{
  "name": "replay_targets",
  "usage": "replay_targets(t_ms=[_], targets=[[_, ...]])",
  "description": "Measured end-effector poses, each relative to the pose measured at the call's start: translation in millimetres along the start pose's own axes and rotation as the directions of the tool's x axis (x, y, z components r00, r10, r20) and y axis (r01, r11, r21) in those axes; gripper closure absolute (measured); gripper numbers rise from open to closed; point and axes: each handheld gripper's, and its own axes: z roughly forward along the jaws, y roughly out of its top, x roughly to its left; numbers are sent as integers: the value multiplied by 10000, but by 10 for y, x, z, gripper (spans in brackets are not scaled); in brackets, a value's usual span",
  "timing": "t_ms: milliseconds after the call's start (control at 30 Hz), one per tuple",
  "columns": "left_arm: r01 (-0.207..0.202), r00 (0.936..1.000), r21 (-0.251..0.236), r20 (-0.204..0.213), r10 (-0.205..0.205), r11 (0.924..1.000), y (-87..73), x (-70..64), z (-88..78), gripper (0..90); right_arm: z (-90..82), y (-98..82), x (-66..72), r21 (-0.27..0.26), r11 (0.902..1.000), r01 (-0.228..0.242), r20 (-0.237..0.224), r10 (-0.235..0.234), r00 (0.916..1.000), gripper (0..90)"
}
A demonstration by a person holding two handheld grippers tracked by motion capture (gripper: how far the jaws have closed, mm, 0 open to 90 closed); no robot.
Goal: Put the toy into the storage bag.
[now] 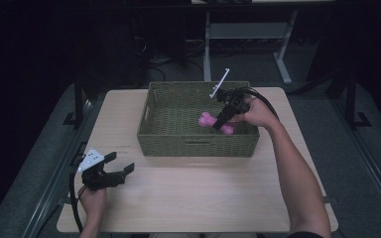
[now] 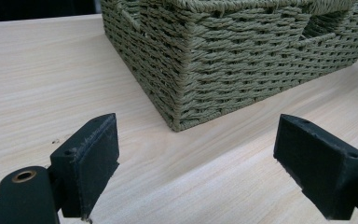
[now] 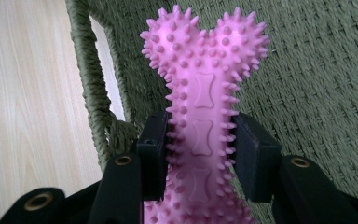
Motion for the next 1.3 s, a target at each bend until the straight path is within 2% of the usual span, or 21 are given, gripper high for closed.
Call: replay_targets(t_ms=[300, 800, 1300], targets=[[20, 10000, -15, -6, -20, 10000, -2, 2, 0, 136, 29, -19, -14, -19, 10000, -38, -83, 38, 10000, 580], [-8, 10000, 6, -12, 8, 10000, -1, 7, -2, 136, 178, -85, -73, 52, 9997, -255, -263, 256, 9993, 580], [19, 10000, -7, 3, -19, 10000, -1, 8, -2, 136, 274, -44, -85, 197, 9991, -374, -389, 381, 9985, 577]])
